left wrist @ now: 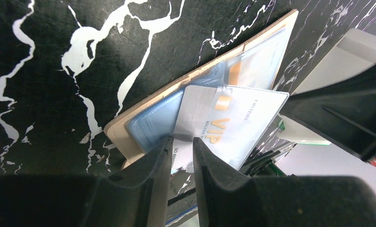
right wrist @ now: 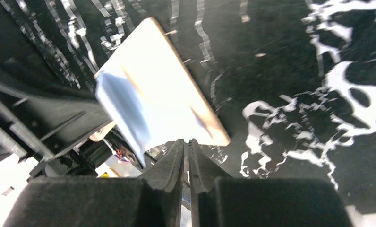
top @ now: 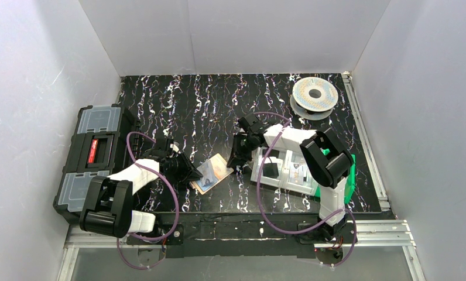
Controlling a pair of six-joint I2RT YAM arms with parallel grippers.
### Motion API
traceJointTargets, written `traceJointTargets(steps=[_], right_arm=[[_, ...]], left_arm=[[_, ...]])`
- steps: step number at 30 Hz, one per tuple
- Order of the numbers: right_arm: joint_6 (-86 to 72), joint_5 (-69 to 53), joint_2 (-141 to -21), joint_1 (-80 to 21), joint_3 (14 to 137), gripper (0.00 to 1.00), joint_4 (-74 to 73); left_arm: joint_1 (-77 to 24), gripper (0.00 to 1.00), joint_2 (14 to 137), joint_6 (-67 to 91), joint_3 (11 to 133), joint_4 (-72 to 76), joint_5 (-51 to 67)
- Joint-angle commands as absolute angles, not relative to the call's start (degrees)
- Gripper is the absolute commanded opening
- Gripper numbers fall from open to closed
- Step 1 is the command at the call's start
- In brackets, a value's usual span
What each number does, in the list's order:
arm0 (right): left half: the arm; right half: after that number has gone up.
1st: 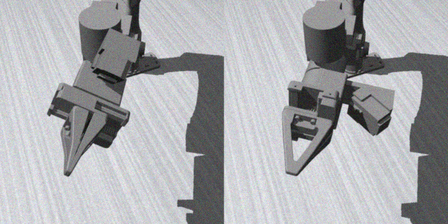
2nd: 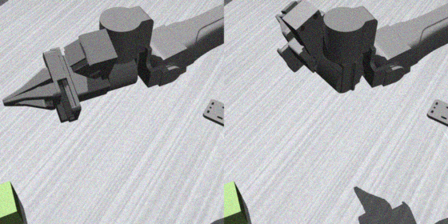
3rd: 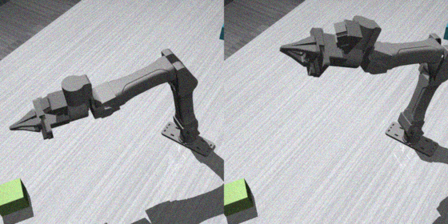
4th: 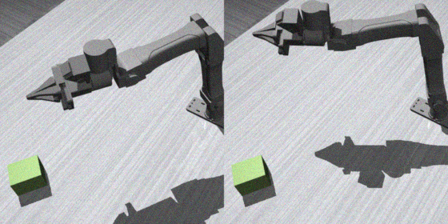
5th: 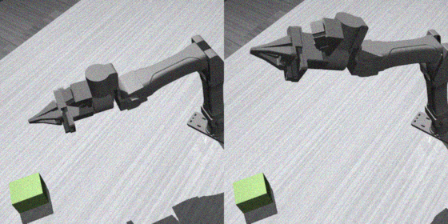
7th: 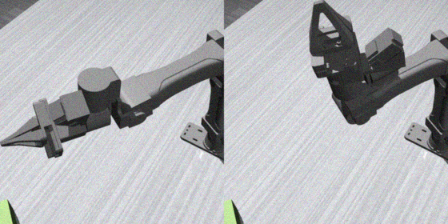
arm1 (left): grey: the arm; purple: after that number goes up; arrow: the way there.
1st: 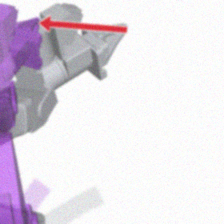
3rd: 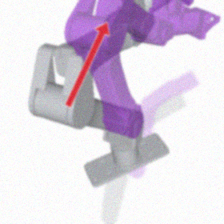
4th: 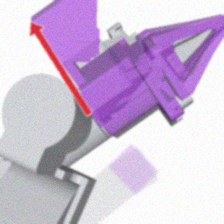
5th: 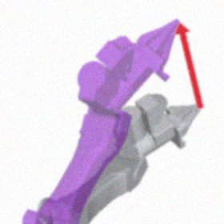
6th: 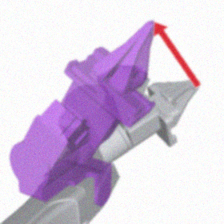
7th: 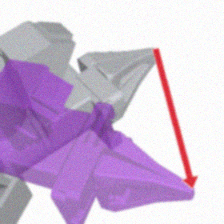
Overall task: Take the credit cards out of the card holder
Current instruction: Remove the credit card from the card holder.
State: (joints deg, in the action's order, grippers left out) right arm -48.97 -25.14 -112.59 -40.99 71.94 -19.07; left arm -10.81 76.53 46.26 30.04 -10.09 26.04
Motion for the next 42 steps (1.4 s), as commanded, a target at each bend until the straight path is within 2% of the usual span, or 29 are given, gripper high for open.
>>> traceJointTargets(steps=[1,8,16,20,25,28,31,42], right_arm=[[-46.4,-24.6,-106.2,-42.4,72.4,0.19,-15.2],[-44.7,-29.8,-107.9,-44.7,73.9,0.36,-12.1],[-43.1,-31.4,-113.9,-47.1,78.9,0.41,-14.7],[-43.1,-31.6,-115.8,-47.5,80.3,0.34,-15.6],[-44.1,-29.6,-117.1,-47.4,80.5,0.11,-17.5],[-44.6,-28.6,-117.8,-47.1,80.2,0.04,-18.2],[-44.6,-28.1,-118.9,-47.0,80.8,0.02,-20.0],[-44.8,-24.1,-120.9,-46.5,81.1,0.01,-24.3]], left_arm=[[-10.8,0.23,78.2,44.6,29.3,-13.9,21.5],[-10.7,0.22,78.5,44.7,29.5,-13.9,21.9],[-10.8,0.20,78.4,44.7,29.7,-13.9,22.2],[-10.7,0.20,78.2,44.7,29.7,-13.9,22.4],[-10.8,0.21,77.6,44.8,29.9,-14.4,22.5],[-10.8,0.23,77.1,45.0,30.1,-14.7,22.5],[-10.8,0.26,76.3,45.1,30.2,-14.9,22.5],[-10.8,0.32,75.6,45.1,30.3,-15.2,22.6]])
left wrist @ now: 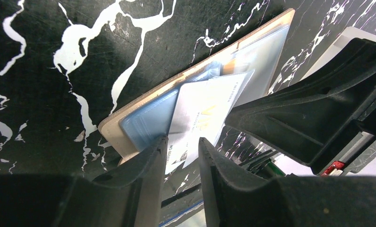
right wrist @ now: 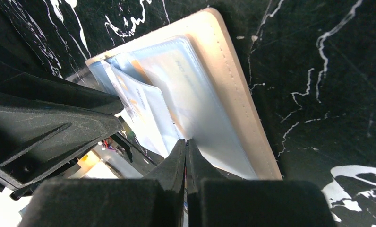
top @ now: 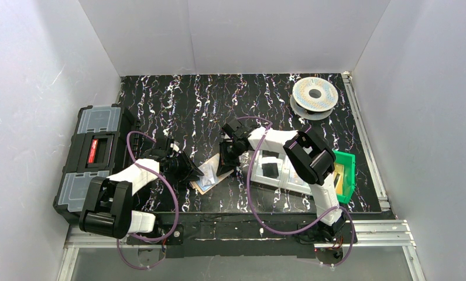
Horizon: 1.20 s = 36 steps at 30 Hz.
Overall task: Take the credit cards out of the card holder
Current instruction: Remove the credit card from the card holder.
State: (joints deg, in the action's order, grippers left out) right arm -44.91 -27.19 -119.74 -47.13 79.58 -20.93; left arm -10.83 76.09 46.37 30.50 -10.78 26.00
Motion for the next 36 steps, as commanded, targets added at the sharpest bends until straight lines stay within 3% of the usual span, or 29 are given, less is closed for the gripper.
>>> traceJointTargets(steps=[1,11,17,24,36], right_arm=[[-44.9,-24.0,-121.0,-46.4,81.1,0.01,-24.4],[-45.4,-25.5,-119.7,-45.8,79.2,0.01,-21.6],[-47.2,-28.3,-113.2,-45.8,74.9,0.24,-13.4],[-50.8,-29.8,-109.8,-44.9,70.7,0.37,-6.1],[-49.8,-33.5,-114.9,-45.5,74.8,0.40,-6.5]], left_arm=[[-10.8,0.32,75.7,45.1,30.2,-15.0,22.6],[-10.8,0.33,75.4,44.5,30.4,-16.3,21.8],[-10.8,0.33,75.5,44.6,30.2,-16.1,22.0],[-10.7,0.33,75.3,44.7,30.2,-16.0,22.1],[-10.8,0.33,75.6,44.7,30.4,-15.8,22.7]])
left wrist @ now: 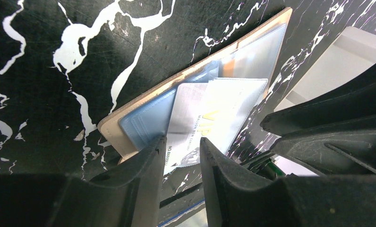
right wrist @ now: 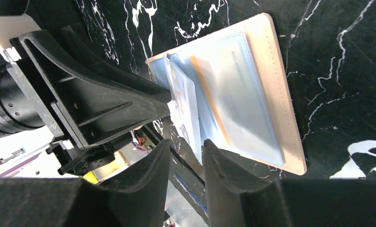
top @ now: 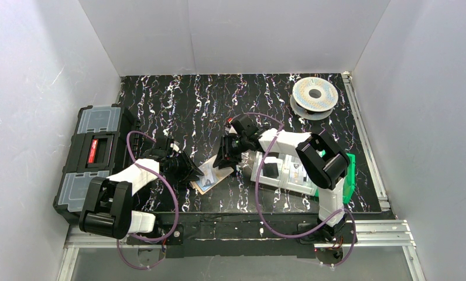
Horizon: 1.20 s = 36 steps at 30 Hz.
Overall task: Take the credit cards out of the card holder
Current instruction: Remove the credit card from the card holder.
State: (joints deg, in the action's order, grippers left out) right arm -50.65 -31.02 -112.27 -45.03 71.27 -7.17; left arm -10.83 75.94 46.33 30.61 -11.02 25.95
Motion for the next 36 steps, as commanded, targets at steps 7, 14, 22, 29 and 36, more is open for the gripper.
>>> traceJointTargets(steps=[7,14,22,29,36], right_arm=[[-49.0,-33.7,-116.8,-46.0,76.5,0.39,-7.9],[-48.9,-34.8,-118.1,-46.1,77.7,0.37,-8.2],[-49.1,-34.6,-119.1,-46.4,78.2,0.17,-8.7],[-48.7,-29.7,-118.8,-46.0,78.2,0.01,-12.8],[-48.3,-27.4,-119.6,-45.6,78.6,0.01,-16.0]], left_arm=[[-10.8,0.32,75.6,44.7,30.4,-15.6,22.9],[-10.8,0.32,75.9,44.7,30.5,-15.5,23.2],[-10.8,0.33,76.1,44.6,30.5,-15.4,23.5],[-10.8,0.36,75.0,44.2,31.3,-16.7,23.6],[-10.7,0.38,75.2,43.7,32.0,-16.9,24.3]])
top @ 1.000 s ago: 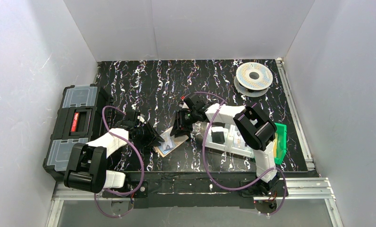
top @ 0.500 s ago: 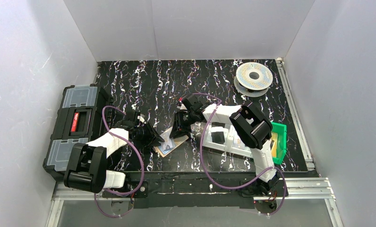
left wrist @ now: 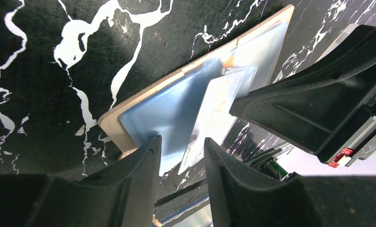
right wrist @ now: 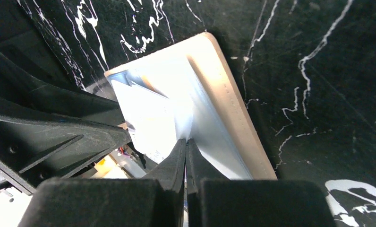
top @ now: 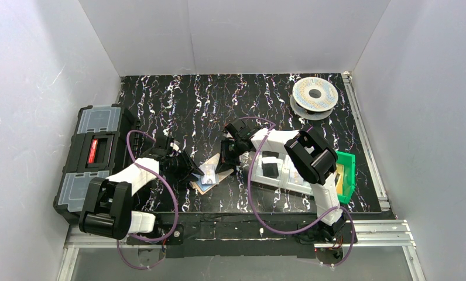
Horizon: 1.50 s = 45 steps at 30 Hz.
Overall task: Take the credit cards out of the card holder
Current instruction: Remove the credit card from the card holder, then place the credit card in the storage box.
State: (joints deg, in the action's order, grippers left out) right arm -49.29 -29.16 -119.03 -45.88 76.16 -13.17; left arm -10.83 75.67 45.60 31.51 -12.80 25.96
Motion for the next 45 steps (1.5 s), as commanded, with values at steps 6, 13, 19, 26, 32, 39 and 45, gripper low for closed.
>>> traceJointTargets(steps=[6,13,19,26,32,39,45], right_arm=[[-47.8,-28.8,-120.9,-45.6,79.7,0.01,-16.7],[-47.7,-28.9,-121.5,-45.7,79.9,0.01,-17.0],[-47.6,-28.7,-121.6,-45.7,79.8,0.01,-17.1],[-47.5,-27.6,-121.5,-45.7,79.7,0.01,-17.9],[-47.3,-26.0,-121.0,-45.5,79.3,0.01,-18.9],[-46.7,-26.0,-120.1,-45.4,80.2,0.01,-19.6],[-45.4,-26.9,-117.2,-45.6,82.5,0.09,-20.8]], left_arm=[[-10.8,0.37,75.7,44.3,31.8,-13.7,27.3],[-10.8,0.33,78.1,46.2,31.6,-9.3,30.7],[-10.8,0.27,79.6,47.4,31.0,-7.1,31.8],[-10.8,0.00,77.4,46.7,32.4,-12.4,28.8],[-10.7,0.00,70.2,41.9,37.4,-28.1,16.4],[-10.7,0.00,63.2,40.8,41.4,-36.8,10.8],[-10.6,0.00,59.1,39.0,48.7,-43.7,7.2]])
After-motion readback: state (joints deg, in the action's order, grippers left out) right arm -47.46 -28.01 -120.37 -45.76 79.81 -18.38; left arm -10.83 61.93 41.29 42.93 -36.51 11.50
